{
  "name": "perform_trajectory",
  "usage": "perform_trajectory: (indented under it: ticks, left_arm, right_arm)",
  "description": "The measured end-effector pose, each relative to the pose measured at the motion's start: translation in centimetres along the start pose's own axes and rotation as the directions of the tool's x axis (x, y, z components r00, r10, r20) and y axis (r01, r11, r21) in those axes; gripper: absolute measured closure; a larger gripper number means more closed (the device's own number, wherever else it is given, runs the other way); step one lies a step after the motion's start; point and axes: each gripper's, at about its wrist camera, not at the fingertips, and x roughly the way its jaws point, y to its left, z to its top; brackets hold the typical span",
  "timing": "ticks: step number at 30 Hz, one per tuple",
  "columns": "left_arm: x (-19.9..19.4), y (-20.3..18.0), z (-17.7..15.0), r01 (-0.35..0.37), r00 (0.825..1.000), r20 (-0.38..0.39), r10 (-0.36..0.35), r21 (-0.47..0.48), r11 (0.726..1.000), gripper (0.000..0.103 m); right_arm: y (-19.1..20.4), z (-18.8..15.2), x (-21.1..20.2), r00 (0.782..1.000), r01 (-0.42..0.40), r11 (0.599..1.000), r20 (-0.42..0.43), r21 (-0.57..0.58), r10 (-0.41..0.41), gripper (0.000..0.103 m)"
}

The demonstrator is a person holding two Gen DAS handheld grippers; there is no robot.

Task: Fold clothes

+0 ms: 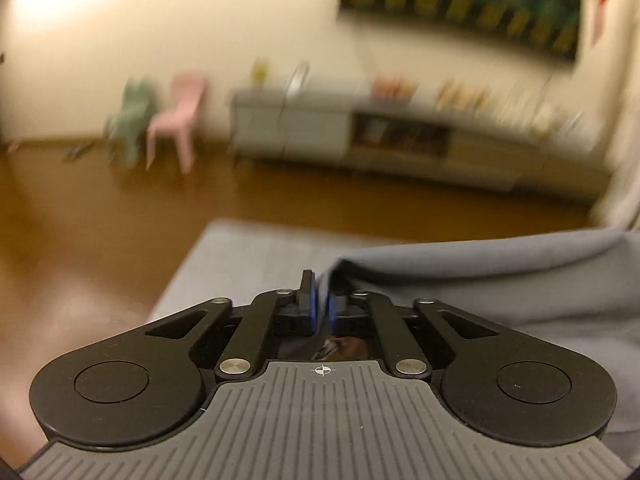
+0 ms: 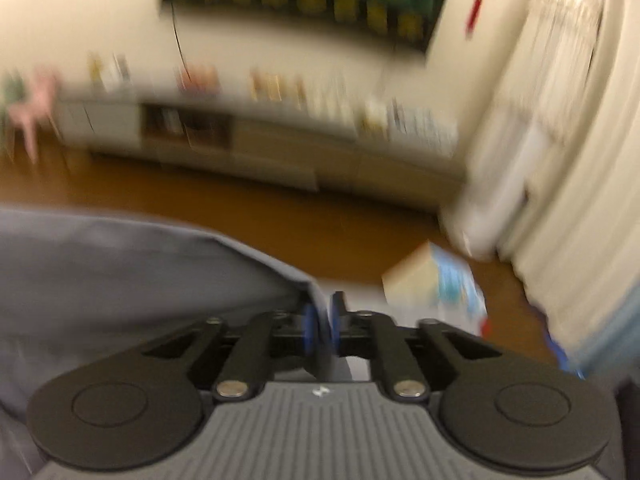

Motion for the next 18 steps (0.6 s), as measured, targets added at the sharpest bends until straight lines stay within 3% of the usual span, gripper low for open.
perform_trajectory:
  ticks: [1,3,5,7,8,9,10,11,12,15,18]
  left_arm:
    - [1.5,-0.4,-0.9,-0.023,0.998,-0.050,0.023,0.009,1.000,0.103]
    - [1.0,0.0,-3.1,0.000,0.999,-0.038,-0.001,-0.017,1.000,0.102]
    - [-1.9,1.7,-5.3,0.073,0.996,0.053,-0.070,-0.064,0.995,0.072]
    - [-4.8,4.4,-7.7,0.079,0.992,0.108,-0.062,-0.164,0.983,0.058]
    - [-5.9,5.8,-8.6,0.078,0.992,0.109,-0.056,-0.212,0.974,0.058]
    - [-6.9,7.3,-9.1,0.080,0.992,0.112,-0.052,-0.266,0.961,0.057]
    - [-7.9,8.8,-9.6,0.085,0.991,0.126,-0.045,-0.326,0.942,0.049]
    - [-8.8,10.4,-10.3,0.083,0.990,0.136,-0.031,-0.397,0.914,0.031]
    - [-9.7,11.8,-11.1,0.076,0.991,0.137,-0.013,-0.463,0.883,0.025]
    - [-10.4,14.0,-14.0,0.032,0.997,0.082,0.014,-0.533,0.846,0.023]
    - [-8.7,14.7,-15.9,0.070,0.995,-0.016,-0.097,-0.567,0.821,0.023]
  right_arm:
    - [0.9,-1.3,1.7,0.998,0.014,1.000,-0.067,0.000,-0.014,0.082]
    - [1.3,-4.4,0.7,0.998,-0.036,0.996,-0.048,0.077,0.040,0.066]
    - [1.8,-7.6,-1.4,0.996,-0.090,0.988,-0.001,0.127,0.090,0.050]
    - [2.6,-11.6,-4.8,0.988,-0.145,0.980,0.066,0.137,0.137,0.037]
    - [2.9,-13.2,-5.8,0.980,-0.190,0.973,0.078,0.131,0.181,0.028]
    - [3.3,-14.3,-6.5,0.970,-0.240,0.963,0.075,0.121,0.232,0.024]
    - [4.4,-15.4,-7.0,0.960,-0.280,0.955,0.058,0.093,0.276,0.019]
    - [5.5,-15.9,-7.0,0.955,-0.296,0.954,0.036,0.042,0.294,0.018]
    - [6.5,-16.3,-7.0,0.950,-0.312,0.950,0.014,-0.009,0.312,0.016]
    - [10.0,-16.8,-5.9,0.946,-0.324,0.936,-0.041,-0.136,0.321,0.015]
    - [12.9,-17.6,-5.5,0.961,-0.277,0.930,-0.080,-0.242,0.266,0.017]
